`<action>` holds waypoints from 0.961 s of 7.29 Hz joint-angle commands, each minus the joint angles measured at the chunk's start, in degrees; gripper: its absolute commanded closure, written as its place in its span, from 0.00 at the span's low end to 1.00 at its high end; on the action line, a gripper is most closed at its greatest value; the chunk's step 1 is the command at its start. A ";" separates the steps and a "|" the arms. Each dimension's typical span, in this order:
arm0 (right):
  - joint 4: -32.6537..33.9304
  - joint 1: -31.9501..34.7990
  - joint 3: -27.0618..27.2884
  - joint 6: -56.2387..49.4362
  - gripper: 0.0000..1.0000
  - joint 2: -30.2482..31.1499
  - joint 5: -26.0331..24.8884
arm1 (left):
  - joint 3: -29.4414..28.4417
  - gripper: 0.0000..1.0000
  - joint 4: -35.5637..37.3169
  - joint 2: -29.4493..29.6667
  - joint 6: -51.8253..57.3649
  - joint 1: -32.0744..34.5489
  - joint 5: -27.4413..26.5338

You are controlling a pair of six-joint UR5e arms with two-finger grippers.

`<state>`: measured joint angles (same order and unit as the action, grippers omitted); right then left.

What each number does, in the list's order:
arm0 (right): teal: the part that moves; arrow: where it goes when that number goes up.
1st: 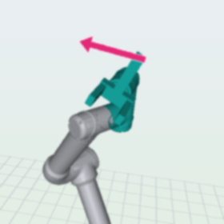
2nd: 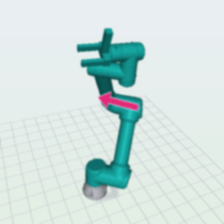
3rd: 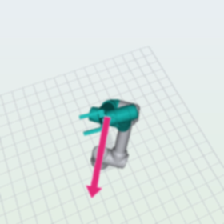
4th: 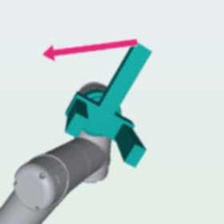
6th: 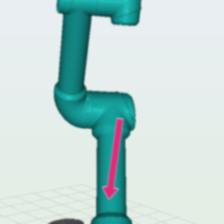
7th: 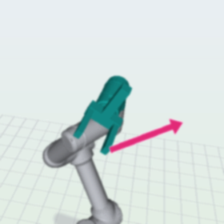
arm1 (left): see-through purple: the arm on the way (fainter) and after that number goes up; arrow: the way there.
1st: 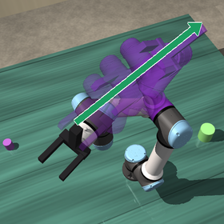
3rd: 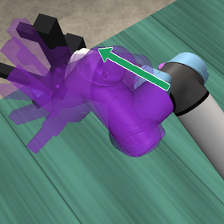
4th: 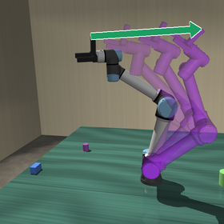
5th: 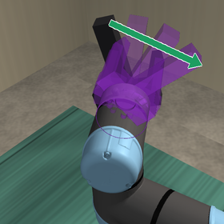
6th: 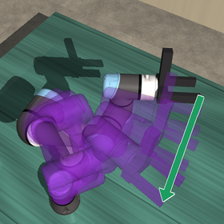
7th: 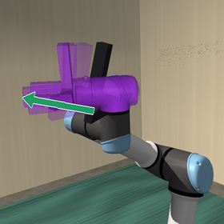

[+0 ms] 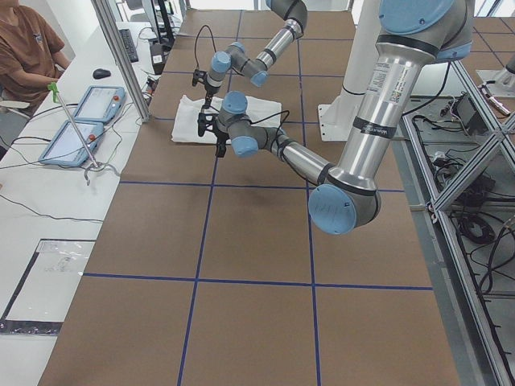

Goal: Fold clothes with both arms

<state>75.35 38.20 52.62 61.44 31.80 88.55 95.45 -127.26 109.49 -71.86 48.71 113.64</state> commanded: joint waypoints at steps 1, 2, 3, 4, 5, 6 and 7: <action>0.06 0.91 -0.24 -1.84 0.00 0.37 -0.13 | -0.17 0.00 -0.10 0.20 -0.03 -0.02 -0.09; 0.15 1.43 -0.24 -2.19 0.00 0.54 -0.13 | 0.09 0.00 -0.10 0.29 -0.03 -0.02 0.00; 0.33 1.96 -0.24 -4.02 0.00 0.72 -0.13 | 0.09 0.00 -0.10 0.29 -0.03 -0.02 0.00; 0.24 2.58 -0.24 -4.83 0.00 1.42 -0.13 | 0.09 0.00 -0.18 0.37 -0.03 -0.11 0.00; 0.33 3.37 -0.15 -6.57 0.00 1.86 -0.13 | 0.18 0.00 -0.18 0.37 -0.12 -0.11 0.00; 0.33 4.33 0.02 -8.68 0.00 2.73 -0.04 | 0.09 0.00 -0.18 0.37 -0.12 -0.11 0.00; 0.15 5.65 0.46 -11.22 0.00 3.26 -0.04 | 0.18 0.00 -0.10 0.46 -0.12 -0.19 0.00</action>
<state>75.63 42.39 52.68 53.12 34.28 88.47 95.57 -127.42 109.88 -71.97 48.58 113.64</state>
